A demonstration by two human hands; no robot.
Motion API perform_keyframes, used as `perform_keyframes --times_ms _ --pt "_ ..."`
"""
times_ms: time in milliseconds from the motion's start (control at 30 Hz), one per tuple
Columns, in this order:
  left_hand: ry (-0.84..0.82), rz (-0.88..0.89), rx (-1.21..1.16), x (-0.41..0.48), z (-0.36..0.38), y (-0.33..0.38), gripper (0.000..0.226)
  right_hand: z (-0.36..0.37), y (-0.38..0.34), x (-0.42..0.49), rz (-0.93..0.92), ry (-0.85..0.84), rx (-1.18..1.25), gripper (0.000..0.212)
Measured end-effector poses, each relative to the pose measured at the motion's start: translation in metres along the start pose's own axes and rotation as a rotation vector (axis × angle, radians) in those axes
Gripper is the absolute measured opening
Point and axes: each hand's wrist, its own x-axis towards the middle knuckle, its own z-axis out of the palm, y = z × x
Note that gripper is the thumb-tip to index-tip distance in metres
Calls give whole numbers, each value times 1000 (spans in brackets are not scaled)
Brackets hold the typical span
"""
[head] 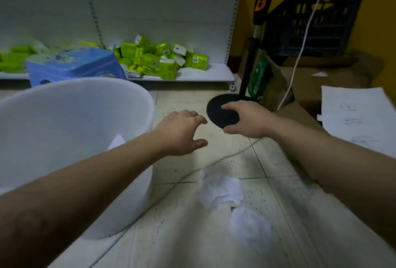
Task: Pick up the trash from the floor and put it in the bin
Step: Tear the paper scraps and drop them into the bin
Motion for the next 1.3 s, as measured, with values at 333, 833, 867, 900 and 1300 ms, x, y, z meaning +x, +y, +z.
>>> perform_keyframes --times_ms 333,833,867,900,1300 --pt "-408 -22 -64 2 132 82 62 143 112 -90 146 -245 149 70" --pt "-426 -161 -384 -30 274 133 52 296 128 -133 264 -205 226 34" --pt "-441 -165 -353 -31 281 135 56 297 131 -136 267 -188 241 29" --pt "-443 -167 -316 -31 287 137 59 297 133 -139 271 -175 247 25" --pt "-240 -424 -510 -30 312 124 16 290 170 -143 393 -80 207 6"
